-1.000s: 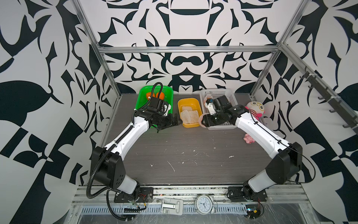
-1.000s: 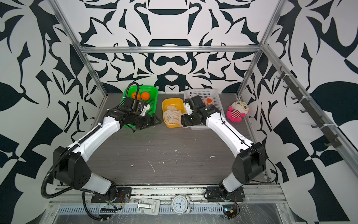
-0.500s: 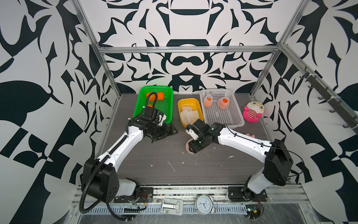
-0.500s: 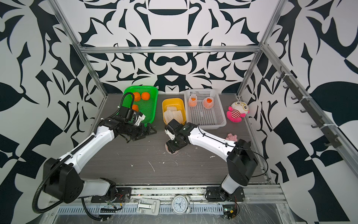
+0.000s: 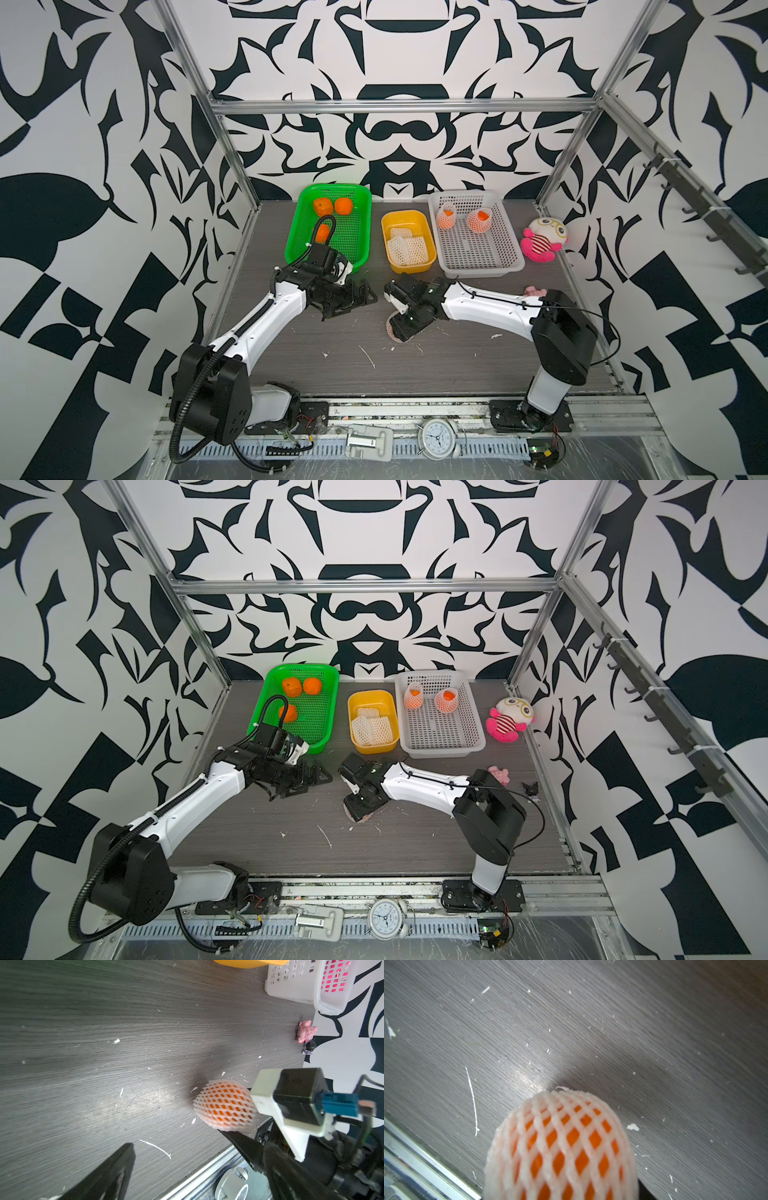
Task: Remove foam nets from oranges
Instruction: Place the orange at the center of the board.
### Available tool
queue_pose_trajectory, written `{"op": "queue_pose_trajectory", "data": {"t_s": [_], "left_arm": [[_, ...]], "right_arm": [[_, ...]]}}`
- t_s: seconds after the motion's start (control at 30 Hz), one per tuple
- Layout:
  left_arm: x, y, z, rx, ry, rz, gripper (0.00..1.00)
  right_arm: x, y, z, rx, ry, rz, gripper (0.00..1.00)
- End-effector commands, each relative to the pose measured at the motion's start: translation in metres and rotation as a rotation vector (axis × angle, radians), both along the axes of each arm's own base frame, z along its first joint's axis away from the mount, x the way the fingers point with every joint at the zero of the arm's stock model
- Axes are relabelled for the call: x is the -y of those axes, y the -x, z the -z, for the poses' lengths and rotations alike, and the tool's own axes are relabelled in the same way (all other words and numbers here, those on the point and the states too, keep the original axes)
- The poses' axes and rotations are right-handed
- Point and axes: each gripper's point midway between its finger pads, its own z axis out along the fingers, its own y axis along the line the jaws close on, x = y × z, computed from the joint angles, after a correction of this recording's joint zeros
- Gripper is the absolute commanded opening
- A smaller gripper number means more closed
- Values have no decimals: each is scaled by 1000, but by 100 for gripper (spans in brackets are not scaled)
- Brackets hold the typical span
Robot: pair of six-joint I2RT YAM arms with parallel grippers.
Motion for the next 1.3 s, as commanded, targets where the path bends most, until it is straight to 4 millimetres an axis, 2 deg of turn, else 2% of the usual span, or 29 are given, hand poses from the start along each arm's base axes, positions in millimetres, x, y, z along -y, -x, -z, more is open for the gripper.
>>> {"op": "queue_pose_trajectory", "data": {"t_s": [0.0, 0.37, 0.7, 0.97, 1.27], "left_arm": [[-2, 0, 2, 3, 5, -10, 99], [5, -4, 11, -19, 41, -12, 99], [8, -6, 10, -18, 57, -9, 99], [11, -6, 13, -34, 74, -9, 99], [12, -4, 19, -50, 78, -7, 99]], "right_arm": [[-9, -6, -6, 31, -34, 8, 55], [-15, -4, -3, 28, -54, 10, 62], [-9, -7, -13, 73, -57, 16, 79], [-5, -6, -23, 111, -65, 25, 87], [6, -10, -20, 150, -20, 41, 91]]}}
